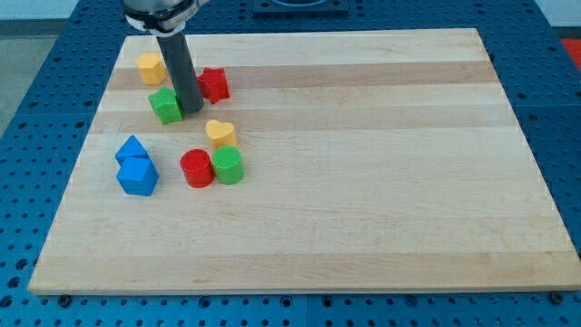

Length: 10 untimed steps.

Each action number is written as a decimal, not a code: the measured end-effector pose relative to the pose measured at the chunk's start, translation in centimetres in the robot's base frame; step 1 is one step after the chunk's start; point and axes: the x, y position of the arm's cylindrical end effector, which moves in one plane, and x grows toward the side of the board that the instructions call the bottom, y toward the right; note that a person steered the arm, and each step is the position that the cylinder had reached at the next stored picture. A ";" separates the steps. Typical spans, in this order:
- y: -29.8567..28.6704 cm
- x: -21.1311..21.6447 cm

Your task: Move the red star right to the green circle

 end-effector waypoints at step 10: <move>11.8 -2.2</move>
